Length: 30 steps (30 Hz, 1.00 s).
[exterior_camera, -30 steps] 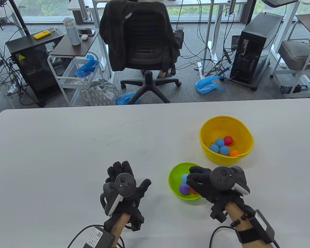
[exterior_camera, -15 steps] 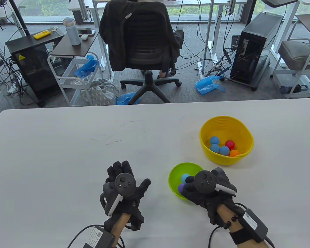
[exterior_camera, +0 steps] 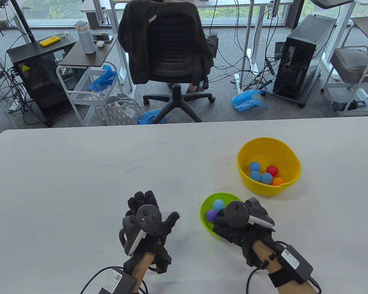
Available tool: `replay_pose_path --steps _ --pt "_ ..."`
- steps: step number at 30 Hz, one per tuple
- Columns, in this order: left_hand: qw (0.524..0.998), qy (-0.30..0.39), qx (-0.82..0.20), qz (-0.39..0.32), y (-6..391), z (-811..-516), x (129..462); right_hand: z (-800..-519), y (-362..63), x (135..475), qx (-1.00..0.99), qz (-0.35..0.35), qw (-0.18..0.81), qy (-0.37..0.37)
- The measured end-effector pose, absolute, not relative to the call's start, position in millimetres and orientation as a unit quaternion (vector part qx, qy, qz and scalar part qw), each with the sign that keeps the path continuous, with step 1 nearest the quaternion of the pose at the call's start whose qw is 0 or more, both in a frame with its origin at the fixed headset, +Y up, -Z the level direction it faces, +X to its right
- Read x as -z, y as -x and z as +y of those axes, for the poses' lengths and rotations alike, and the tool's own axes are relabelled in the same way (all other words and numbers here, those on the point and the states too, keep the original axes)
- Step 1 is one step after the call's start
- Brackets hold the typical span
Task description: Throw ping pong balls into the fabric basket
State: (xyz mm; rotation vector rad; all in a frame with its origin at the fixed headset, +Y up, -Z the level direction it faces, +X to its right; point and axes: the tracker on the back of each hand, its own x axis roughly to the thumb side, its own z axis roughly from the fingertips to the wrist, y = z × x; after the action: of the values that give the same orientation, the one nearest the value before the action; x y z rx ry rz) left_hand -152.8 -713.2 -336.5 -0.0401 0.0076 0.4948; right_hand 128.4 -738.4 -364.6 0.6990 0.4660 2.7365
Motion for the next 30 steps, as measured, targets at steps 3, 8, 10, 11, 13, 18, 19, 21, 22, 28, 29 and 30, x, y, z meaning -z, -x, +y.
replay_pose_path --steps 3,8,10,11,13,18,19,21,22,28,29,30 --pt "0.970 0.020 -0.243 0.003 152.4 -713.3 336.5 -738.3 -128.8 365.0 -0.948 0.152 0.141 -0.241" --pt "0.970 0.020 -0.243 0.003 152.1 -713.3 336.5 -731.7 -134.9 363.2 -0.951 0.121 0.151 -0.242" --pt "0.970 0.020 -0.242 0.002 151.9 -713.4 336.5 -726.7 -139.4 362.1 -0.952 0.103 0.157 -0.242" --pt "0.970 0.020 -0.243 0.002 151.9 -713.4 336.5 -724.9 -141.2 361.7 -0.952 0.097 0.158 -0.242" --pt "0.970 0.020 -0.242 0.003 151.9 -713.5 336.5 -718.7 -147.4 360.4 -0.952 0.077 0.169 -0.243" --pt "0.970 0.020 -0.243 0.004 152.3 -713.5 336.6 -706.9 -161.5 358.6 -0.945 0.036 0.218 -0.242" --pt "0.970 0.020 -0.243 0.004 152.3 -713.6 336.6 -705.5 -163.6 358.3 -0.943 0.029 0.228 -0.242" --pt "0.970 0.021 -0.243 0.004 152.4 -713.6 336.6 -701.3 -171.2 358.1 -0.932 0.013 0.271 -0.241" --pt "0.970 0.021 -0.243 0.004 152.5 -713.6 336.6 -700.0 -173.8 358.0 -0.927 0.006 0.288 -0.240" --pt "0.970 0.021 -0.244 0.005 152.7 -713.6 336.5 -695.9 -196.7 360.0 -0.875 -0.033 0.430 -0.220" --pt "0.969 0.021 -0.244 0.005 152.7 -713.7 336.5 -695.9 -200.9 361.0 -0.863 -0.035 0.456 -0.214" --pt "0.970 0.021 -0.244 0.005 152.8 -713.6 336.5 -696.1 -203.9 361.6 -0.855 -0.035 0.472 -0.211"
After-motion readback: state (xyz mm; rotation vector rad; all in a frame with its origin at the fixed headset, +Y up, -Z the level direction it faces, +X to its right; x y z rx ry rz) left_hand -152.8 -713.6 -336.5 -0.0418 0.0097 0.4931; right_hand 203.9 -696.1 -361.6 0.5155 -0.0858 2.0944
